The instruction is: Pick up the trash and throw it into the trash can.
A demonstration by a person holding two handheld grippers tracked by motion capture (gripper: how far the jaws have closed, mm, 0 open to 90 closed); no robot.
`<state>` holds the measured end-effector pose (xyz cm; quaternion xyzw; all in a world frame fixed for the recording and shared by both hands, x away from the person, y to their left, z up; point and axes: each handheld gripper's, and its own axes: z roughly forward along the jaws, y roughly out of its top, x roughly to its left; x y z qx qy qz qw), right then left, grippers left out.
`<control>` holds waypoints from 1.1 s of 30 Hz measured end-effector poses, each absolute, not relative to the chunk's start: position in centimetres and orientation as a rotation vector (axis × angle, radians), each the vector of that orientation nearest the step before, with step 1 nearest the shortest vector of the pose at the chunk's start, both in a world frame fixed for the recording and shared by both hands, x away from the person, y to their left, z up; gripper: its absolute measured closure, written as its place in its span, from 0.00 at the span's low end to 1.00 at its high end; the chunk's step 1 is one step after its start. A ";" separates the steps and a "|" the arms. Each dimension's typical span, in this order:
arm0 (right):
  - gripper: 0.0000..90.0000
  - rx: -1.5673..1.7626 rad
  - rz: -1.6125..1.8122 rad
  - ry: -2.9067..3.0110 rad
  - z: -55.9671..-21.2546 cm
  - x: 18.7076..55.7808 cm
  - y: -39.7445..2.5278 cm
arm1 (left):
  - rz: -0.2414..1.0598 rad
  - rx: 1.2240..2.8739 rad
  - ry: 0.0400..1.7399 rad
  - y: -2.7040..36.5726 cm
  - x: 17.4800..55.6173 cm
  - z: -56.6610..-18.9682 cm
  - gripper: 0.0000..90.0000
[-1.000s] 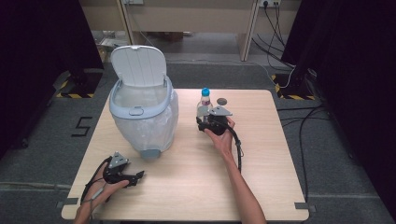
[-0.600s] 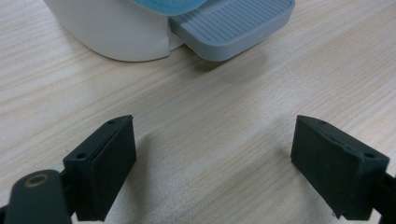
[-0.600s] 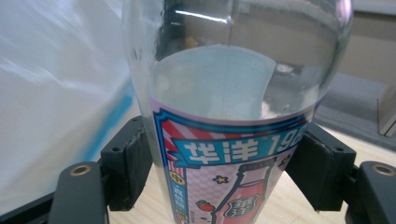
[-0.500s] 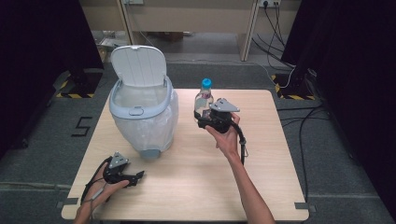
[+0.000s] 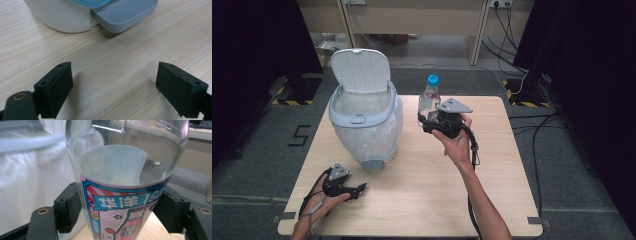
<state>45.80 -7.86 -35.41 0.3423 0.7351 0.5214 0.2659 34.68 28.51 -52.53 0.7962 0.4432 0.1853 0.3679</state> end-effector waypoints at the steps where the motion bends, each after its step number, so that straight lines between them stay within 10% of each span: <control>1: 0.32 0.922 1.421 1.990 -35.0 45.7 -7.8 | 0.476 2.045 1.138 28.5 34.7 -52.5 0.15; 33: 0.32 0.783 1.464 1.990 -25.1 45.1 -2.7 | 0.461 2.039 1.142 28.7 34.7 -52.5 0.15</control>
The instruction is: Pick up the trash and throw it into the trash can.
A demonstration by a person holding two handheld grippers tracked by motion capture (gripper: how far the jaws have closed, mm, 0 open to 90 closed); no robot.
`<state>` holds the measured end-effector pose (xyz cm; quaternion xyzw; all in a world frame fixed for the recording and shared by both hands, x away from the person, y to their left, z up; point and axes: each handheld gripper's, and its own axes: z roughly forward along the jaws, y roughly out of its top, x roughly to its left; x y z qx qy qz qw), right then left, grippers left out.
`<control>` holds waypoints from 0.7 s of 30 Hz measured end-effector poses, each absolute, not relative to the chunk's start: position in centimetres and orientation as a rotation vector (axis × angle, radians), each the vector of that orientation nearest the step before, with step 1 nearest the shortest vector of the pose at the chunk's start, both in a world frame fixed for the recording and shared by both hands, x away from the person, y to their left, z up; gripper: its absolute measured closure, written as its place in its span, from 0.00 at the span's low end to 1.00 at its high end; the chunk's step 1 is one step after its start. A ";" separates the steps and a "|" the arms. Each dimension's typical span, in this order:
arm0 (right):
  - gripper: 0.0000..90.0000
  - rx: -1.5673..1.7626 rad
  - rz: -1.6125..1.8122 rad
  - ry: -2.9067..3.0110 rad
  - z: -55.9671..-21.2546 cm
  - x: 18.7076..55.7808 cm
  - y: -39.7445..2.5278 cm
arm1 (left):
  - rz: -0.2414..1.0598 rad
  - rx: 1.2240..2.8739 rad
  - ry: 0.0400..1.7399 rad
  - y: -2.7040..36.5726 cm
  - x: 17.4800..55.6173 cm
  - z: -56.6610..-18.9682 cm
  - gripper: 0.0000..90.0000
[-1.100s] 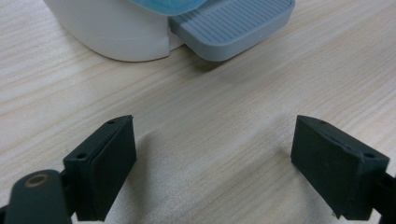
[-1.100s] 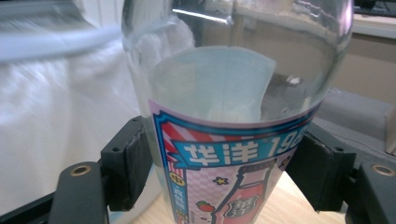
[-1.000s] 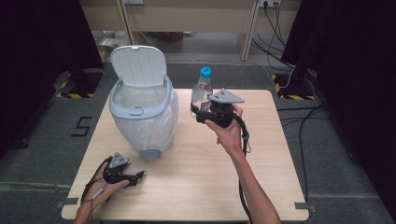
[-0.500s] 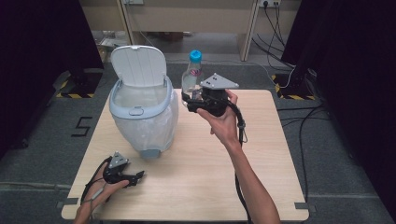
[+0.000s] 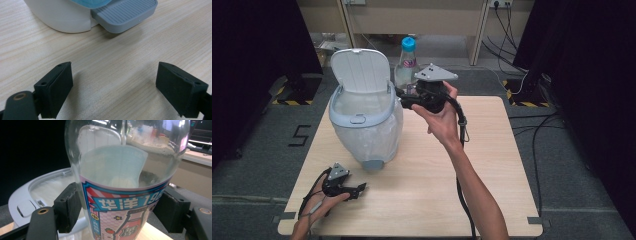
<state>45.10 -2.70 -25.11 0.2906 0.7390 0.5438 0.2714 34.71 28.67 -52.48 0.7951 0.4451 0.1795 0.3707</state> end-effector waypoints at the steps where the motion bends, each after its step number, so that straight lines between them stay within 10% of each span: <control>1: 0.31 0.780 1.466 1.992 -24.9 45.1 -2.5 | 0.462 2.038 1.141 28.7 34.7 -52.5 0.15; 21: 0.32 0.694 1.479 2.081 -23.5 46.1 3.8 | 0.446 2.018 1.146 28.8 34.8 -52.5 0.15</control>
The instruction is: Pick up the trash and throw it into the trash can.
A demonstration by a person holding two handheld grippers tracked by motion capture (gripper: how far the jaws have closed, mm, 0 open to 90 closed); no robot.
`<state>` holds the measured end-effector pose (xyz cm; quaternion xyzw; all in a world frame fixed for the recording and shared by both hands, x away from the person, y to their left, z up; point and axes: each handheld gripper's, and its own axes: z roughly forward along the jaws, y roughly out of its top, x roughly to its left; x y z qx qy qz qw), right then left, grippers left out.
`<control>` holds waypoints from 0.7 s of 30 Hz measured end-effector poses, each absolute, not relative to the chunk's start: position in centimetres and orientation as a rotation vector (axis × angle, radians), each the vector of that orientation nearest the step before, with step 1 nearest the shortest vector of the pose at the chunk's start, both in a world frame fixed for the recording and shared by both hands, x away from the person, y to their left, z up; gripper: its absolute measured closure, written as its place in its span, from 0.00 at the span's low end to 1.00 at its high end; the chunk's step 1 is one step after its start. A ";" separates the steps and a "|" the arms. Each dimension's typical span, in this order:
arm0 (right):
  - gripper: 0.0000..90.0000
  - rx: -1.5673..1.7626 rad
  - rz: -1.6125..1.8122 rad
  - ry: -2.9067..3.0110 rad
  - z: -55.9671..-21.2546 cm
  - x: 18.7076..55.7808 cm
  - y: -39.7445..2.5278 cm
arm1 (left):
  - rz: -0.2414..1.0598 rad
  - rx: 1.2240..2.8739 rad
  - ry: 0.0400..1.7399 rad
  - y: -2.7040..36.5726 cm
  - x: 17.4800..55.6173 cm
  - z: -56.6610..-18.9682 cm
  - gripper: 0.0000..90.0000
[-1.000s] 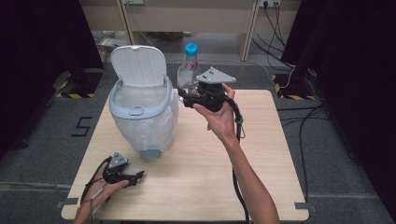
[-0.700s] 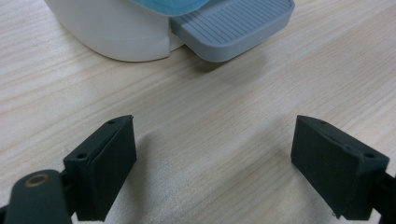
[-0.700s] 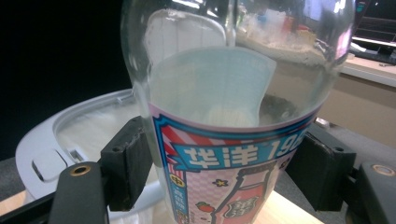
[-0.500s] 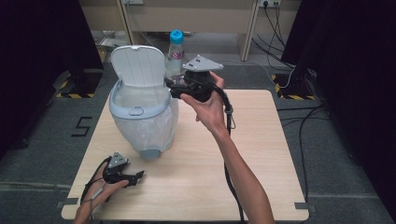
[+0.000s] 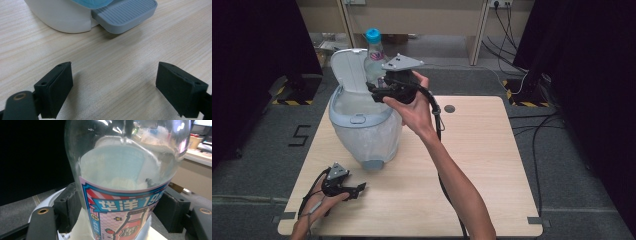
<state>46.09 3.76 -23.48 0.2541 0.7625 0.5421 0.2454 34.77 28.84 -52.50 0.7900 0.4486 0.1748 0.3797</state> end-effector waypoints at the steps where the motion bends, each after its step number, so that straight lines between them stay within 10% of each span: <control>1: 0.32 0.694 1.479 2.088 -23.5 46.2 4.1 | 0.442 2.011 1.145 28.9 34.8 -52.5 0.15; 21: 0.29 0.685 1.585 2.192 -26.0 47.9 7.2 | 0.447 2.023 1.144 28.9 34.8 -52.5 0.15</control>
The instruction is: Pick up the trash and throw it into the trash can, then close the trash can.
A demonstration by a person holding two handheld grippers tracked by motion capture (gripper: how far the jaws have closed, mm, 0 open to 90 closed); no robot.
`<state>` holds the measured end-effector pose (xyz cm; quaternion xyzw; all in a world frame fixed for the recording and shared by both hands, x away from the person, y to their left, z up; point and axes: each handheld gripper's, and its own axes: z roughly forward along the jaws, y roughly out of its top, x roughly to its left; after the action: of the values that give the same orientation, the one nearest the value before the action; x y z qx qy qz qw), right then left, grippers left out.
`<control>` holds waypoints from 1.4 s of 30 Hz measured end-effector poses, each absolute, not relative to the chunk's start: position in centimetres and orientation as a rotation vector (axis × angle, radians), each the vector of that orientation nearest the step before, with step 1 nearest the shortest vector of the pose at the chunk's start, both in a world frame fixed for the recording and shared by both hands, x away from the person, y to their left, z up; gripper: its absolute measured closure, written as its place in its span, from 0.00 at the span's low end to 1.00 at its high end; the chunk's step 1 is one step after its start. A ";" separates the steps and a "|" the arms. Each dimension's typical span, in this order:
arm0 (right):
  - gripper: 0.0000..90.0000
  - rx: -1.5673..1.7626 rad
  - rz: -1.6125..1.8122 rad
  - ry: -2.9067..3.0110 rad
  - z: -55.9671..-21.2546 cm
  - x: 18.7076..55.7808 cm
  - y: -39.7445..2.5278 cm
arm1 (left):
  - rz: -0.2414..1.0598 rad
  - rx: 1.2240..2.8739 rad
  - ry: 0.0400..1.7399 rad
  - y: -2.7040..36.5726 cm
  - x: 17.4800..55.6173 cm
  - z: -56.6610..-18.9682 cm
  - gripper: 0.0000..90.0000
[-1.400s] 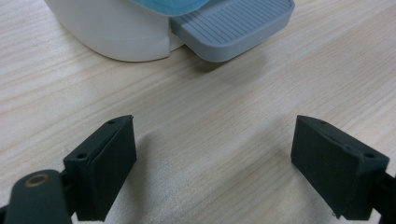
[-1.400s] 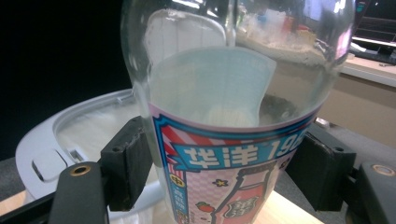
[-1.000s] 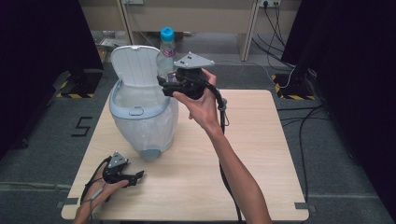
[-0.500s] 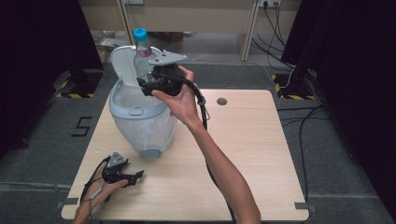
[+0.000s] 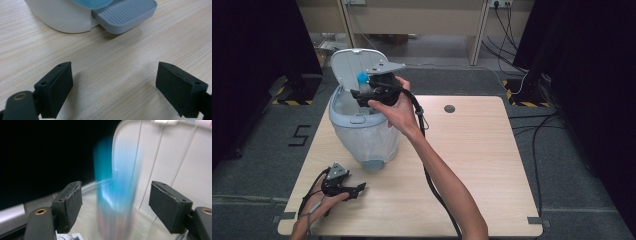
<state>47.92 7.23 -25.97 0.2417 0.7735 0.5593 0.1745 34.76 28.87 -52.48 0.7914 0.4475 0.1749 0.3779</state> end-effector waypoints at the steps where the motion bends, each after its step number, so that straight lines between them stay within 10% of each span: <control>1: 0.29 0.682 1.597 2.177 -25.7 47.8 6.9 | 0.451 2.022 1.144 28.8 34.8 -52.5 0.15; 20: 0.38 0.843 1.525 2.037 -27.6 49.9 -2.9 | 0.469 2.036 1.142 28.8 34.8 -52.5 0.16; 42: 0.42 0.875 1.541 2.021 -29.0 51.5 -3.3 | 0.479 2.046 1.140 28.7 34.9 -52.5 0.16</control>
<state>51.46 -3.35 -29.01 0.3173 0.7326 0.5587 0.2247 34.87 28.67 -52.49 0.7961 0.4437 0.1866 0.3668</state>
